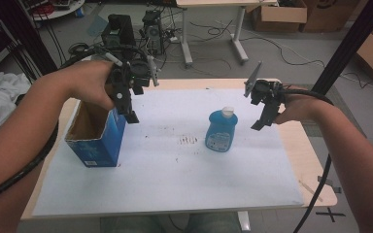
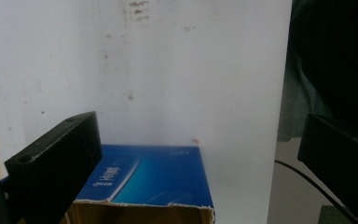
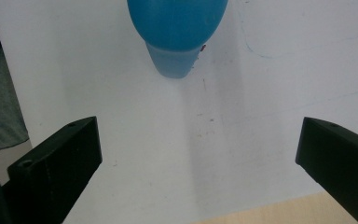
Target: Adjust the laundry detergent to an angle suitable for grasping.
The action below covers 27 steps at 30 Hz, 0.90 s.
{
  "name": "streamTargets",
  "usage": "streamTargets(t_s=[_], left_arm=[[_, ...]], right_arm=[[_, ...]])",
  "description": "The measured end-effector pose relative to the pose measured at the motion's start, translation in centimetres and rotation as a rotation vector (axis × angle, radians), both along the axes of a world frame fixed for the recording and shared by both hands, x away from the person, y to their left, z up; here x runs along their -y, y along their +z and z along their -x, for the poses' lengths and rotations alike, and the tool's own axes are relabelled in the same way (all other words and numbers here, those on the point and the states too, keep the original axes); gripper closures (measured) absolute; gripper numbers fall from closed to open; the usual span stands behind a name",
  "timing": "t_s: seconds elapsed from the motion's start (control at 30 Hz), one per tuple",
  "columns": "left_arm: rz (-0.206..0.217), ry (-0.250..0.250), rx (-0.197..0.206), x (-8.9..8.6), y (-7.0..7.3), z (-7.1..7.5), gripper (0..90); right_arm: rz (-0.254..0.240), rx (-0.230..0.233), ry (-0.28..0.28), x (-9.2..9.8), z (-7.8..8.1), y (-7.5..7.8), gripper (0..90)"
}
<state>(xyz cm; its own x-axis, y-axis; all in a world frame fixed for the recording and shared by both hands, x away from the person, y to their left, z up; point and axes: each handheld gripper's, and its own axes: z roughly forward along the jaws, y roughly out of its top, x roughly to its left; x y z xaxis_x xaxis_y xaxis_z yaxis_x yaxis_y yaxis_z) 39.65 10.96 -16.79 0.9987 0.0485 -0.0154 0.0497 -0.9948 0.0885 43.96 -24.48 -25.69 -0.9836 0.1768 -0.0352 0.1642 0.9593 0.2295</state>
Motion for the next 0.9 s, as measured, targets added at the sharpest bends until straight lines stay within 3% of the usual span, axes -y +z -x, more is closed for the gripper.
streamTargets(t_s=[0.6,0.9], left_arm=[[0.003,-0.008,0.004,0.32,0.15,0.20,0.1],[0.001,-0.010,0.001,0.50,0.04,-0.42,0.1]], right_arm=[[-0.008,0.010,-0.005,0.21,0.64,0.12,0.0],[-0.017,0.010,-0.009,0.40,0.63,0.00,0.0]])
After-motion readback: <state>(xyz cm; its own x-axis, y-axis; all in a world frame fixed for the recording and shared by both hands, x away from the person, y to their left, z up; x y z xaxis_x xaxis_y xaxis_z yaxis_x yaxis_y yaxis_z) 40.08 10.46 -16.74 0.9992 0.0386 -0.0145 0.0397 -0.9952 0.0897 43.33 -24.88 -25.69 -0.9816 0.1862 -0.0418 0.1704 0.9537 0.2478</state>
